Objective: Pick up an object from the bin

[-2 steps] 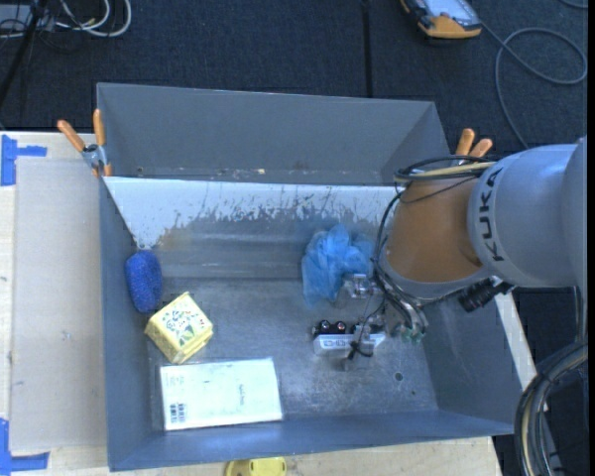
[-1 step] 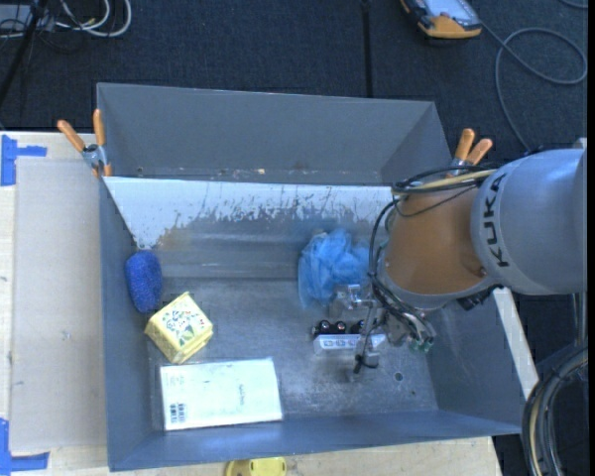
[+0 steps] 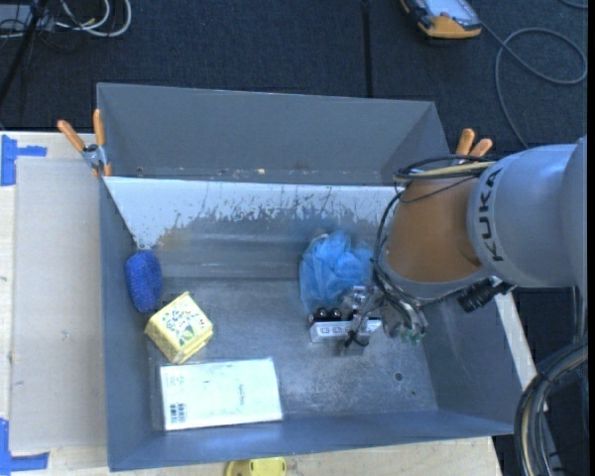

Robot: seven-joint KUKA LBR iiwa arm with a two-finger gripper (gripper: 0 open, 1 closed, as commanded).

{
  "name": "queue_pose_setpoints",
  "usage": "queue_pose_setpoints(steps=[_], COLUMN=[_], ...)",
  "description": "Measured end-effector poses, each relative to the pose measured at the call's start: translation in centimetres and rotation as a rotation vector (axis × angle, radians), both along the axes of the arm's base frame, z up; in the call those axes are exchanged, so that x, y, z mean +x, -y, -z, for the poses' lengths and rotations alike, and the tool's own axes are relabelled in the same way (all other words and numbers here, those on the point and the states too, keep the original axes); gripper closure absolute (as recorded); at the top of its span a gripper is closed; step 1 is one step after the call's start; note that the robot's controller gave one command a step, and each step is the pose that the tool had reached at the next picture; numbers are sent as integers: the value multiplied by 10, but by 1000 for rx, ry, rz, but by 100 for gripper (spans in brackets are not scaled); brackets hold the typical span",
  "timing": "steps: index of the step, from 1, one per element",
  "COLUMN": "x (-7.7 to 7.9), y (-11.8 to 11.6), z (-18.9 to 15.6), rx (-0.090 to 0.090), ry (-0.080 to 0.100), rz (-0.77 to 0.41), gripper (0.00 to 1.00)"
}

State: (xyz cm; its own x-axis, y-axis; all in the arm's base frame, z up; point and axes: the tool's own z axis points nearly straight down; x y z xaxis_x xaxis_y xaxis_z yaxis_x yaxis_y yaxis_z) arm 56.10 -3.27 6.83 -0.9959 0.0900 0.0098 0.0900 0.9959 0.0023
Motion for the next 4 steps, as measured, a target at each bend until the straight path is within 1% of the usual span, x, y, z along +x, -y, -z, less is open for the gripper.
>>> queue_pose_setpoints(steps=[1, 2, 3, 4], x=[0, -2, -4, -1], y=[0, 0, 0, 0], z=[0, -4, -25, -44], rx=[0, 0, 0, -1], ry=[0, -4, -9, 0], rz=[0, 0, 0, 0], gripper=[100, 100, 100, 100])
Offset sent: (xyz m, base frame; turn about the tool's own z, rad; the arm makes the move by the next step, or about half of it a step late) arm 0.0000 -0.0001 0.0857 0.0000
